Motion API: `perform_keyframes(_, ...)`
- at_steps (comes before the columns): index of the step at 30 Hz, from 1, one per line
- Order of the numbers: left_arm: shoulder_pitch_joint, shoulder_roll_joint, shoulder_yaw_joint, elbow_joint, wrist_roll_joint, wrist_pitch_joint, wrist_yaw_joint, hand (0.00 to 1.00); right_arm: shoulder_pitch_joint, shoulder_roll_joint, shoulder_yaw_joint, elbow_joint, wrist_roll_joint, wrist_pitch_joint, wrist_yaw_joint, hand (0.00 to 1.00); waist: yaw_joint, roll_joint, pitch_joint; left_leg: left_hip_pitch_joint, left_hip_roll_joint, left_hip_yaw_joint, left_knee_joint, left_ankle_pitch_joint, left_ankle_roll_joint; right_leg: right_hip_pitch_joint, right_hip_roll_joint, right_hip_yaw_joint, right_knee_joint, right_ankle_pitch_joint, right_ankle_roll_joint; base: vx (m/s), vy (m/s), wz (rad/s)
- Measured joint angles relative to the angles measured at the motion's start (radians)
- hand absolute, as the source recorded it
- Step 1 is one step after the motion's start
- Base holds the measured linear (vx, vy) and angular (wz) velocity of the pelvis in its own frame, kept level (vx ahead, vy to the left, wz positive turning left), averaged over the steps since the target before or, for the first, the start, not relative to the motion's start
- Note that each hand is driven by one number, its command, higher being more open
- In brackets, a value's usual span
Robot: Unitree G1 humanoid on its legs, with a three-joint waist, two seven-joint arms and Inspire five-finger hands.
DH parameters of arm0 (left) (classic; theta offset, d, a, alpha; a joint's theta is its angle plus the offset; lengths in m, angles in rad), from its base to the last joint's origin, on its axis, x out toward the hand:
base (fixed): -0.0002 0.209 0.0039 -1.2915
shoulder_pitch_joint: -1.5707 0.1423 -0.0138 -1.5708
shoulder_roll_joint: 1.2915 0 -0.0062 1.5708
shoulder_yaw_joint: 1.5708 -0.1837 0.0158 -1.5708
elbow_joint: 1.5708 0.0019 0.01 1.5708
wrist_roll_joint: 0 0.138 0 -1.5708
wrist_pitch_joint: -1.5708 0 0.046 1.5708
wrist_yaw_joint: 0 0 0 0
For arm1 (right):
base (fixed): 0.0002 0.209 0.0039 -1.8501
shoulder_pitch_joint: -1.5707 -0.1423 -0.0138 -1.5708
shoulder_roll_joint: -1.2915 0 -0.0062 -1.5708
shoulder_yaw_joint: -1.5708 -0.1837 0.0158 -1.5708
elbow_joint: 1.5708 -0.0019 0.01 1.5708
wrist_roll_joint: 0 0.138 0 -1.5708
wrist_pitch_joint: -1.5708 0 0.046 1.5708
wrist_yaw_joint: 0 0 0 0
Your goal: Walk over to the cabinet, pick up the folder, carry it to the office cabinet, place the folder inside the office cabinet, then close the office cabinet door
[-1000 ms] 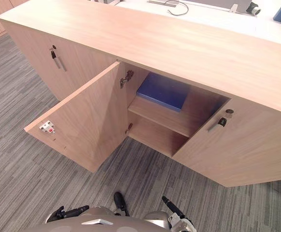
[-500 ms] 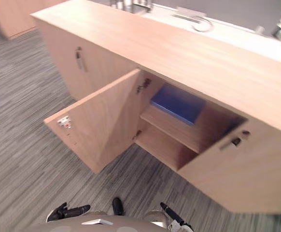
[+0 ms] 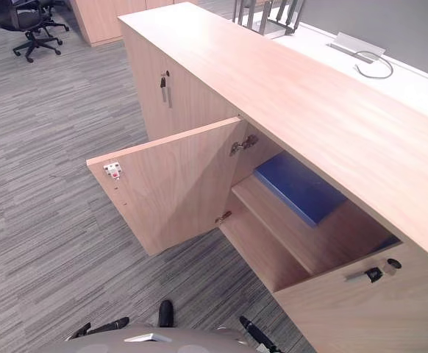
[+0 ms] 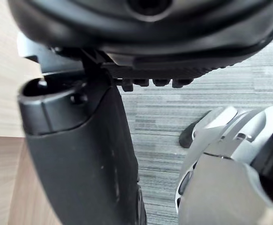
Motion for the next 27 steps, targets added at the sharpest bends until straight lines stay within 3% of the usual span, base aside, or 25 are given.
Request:
perform_keyframes(3, -0.016, 0.006, 0.003, -0.024, -0.002, -0.002, -0.001, 1.0, -0.015, -0.001, 0.03, -0.002, -0.001, -0.003, -0.001, 1.0, -0.001, -0.001, 0.022, -0.026, 0.004, -0.047, 0.003, 0.023, -0.007, 0.002, 0.012, -0.057, 0.01, 0.003, -0.006, -0.03, -0.085, 0.56)
perform_keyframes(5, -0.035, 0.007, 0.004, -0.043, -0.01, 0.004, 0.002, 1.0, -0.018, 0.004, 0.029, -0.002, -0.002, -0.003, -0.005, 1.0, -0.003, -0.003, 0.043, -0.059, 0.041, 0.084, 0.02, -0.04, 0.001, -0.001, 0.014, -0.127, 0.006, 0.022, -0.035, -0.1, -0.021, 0.92)
perform_keyframes(6, -0.047, 0.016, 0.004, -0.067, -0.01, 0.005, 0.001, 1.0, -0.024, 0.011, 0.028, -0.001, -0.003, -0.004, -0.008, 1.0, -0.004, -0.024, 0.062, -0.093, 0.075, 0.238, 0.123, -0.096, 0.026, -0.005, -0.008, -0.162, 0.005, 0.033, -0.052, -0.11, 0.0, 0.83)
perform_keyframes(7, -0.044, 0.019, 0.006, -0.081, -0.017, 0.006, 0.004, 1.0, -0.029, 0.01, 0.021, -0.003, -0.003, -0.003, -0.013, 1.0, -0.002, -0.023, 0.075, -0.123, 0.129, 0.354, 0.283, -0.152, 0.023, 0.001, -0.021, -0.188, 0.016, 0.033, -0.053, -0.09, 0.02, 0.72)
perform_keyframes(9, -0.032, 0.008, 0.005, -0.096, -0.032, 0.009, 0.011, 1.0, -0.022, -0.004, 0.007, -0.006, -0.002, -0.002, -0.018, 1.0, -0.006, -0.003, 0.078, -0.124, 0.182, 0.388, 0.396, -0.206, 0.003, 0.004, -0.025, -0.21, 0.038, 0.029, -0.053, -0.04, 0.146, 0.42)
perform_keyframes(10, -0.034, -0.005, 0.003, -0.105, -0.032, 0.014, 0.012, 1.0, -0.017, -0.008, -0.004, -0.015, -0.001, -0.002, -0.021, 1.0, -0.006, 0.029, 0.078, -0.124, 0.181, 0.376, 0.395, -0.24, 0.008, 0.01, -0.028, -0.215, 0.049, 0.023, -0.044, -0.07, 0.24, 0.4)
perform_keyframes(12, -0.033, -0.007, -0.001, -0.124, -0.033, 0.02, 0.012, 1.0, -0.016, 0.002, -0.018, -0.025, 0.001, 0.0, -0.018, 1.0, -0.009, 0.024, 0.079, -0.089, 0.114, 0.358, 0.287, -0.2, 0.01, 0.0, -0.052, -0.21, 0.039, 0.019, -0.035, -0.09, 0.191, 0.38)
perform_keyframes(14, -0.033, -0.01, -0.003, -0.179, -0.034, 0.022, 0.015, 1.0, -0.013, 0.011, -0.036, -0.027, 0.001, 0.001, -0.018, 1.0, -0.019, 0.011, 0.064, -0.014, 0.035, 0.349, 0.038, -0.088, 0.012, -0.011, -0.068, -0.171, -0.005, 0.024, -0.028, -0.09, 0.181, 0.34)
perform_keyframes(15, -0.034, -0.014, -0.005, -0.195, -0.033, 0.024, 0.015, 1.0, -0.012, 0.014, -0.04, -0.032, 0.003, 0.001, -0.018, 1.0, -0.026, 0.018, 0.067, -0.004, 0.022, 0.338, -0.005, -0.061, 0.01, -0.011, -0.064, -0.162, -0.016, 0.027, -0.022, -0.09, 0.151, 0.26)
perform_keyframes(18, -0.032, -0.032, -0.008, -0.275, -0.029, 0.05, 0.007, 1.0, 0.009, 0.015, -0.023, -0.056, 0.007, -0.001, -0.019, 1.0, -0.03, 0.026, 0.068, -0.006, 0.009, 0.335, -0.005, -0.061, 0.011, -0.014, -0.067, -0.14, -0.025, 0.026, -0.011, -0.04, 0.115, 0.07)
perform_keyframes(19, -0.033, -0.025, -0.007, -0.483, 0.04, 0.065, 0.007, 1.0, 0.033, 0.0, 0.052, -0.068, 0.005, 0.0, -0.018, 1.0, -0.03, 0.04, 0.056, -0.006, -0.001, 0.337, -0.005, -0.064, 0.017, -0.007, -0.065, -0.12, -0.051, 0.026, -0.011, 0.06, 0.121, 0.0)
perform_keyframes(20, -0.037, -0.012, -0.007, -0.537, 0.084, 0.064, 0.006, 1.0, 0.037, -0.002, 0.069, -0.073, 0.005, 0.0, -0.015, 1.0, -0.031, 0.042, 0.054, -0.005, -0.004, 0.339, -0.005, -0.065, 0.017, -0.007, -0.066, -0.109, -0.052, 0.027, -0.011, 0.08, 0.114, -0.02)
perform_keyframes(24, -0.095, 0.039, -0.004, -0.589, 0.157, 0.092, 0.007, 1.0, 0.049, -0.008, 0.081, -0.074, 0.001, 0.0, -0.008, 1.0, -0.032, 0.053, 0.035, -0.003, -0.011, 0.349, -0.005, -0.075, 0.029, -0.003, -0.067, -0.092, -0.071, 0.034, -0.019, 0.1, 0.029, -0.06)
perform_keyframes(25, -0.11, 0.06, -0.006, -0.619, 0.201, 0.109, 0.008, 1.0, 0.052, -0.007, 0.081, -0.074, 0.0, 0.0, -0.003, 1.0, -0.032, 0.051, 0.035, -0.002, -0.011, 0.351, -0.005, -0.077, 0.031, -0.002, -0.067, -0.089, -0.073, 0.04, -0.019, 0.11, -0.002, -0.08)
perform_keyframes(27, -0.191, 0.173, -0.047, -0.638, 0.438, 0.111, 0.023, 1.0, 0.056, -0.007, 0.081, -0.073, -0.001, -0.001, 0.026, 1.0, -0.032, 0.047, 0.033, 0.019, -0.012, 0.355, -0.005, -0.079, 0.034, 0.023, -0.065, -0.076, -0.085, 0.06, 0.007, 0.13, -0.032, -0.1)
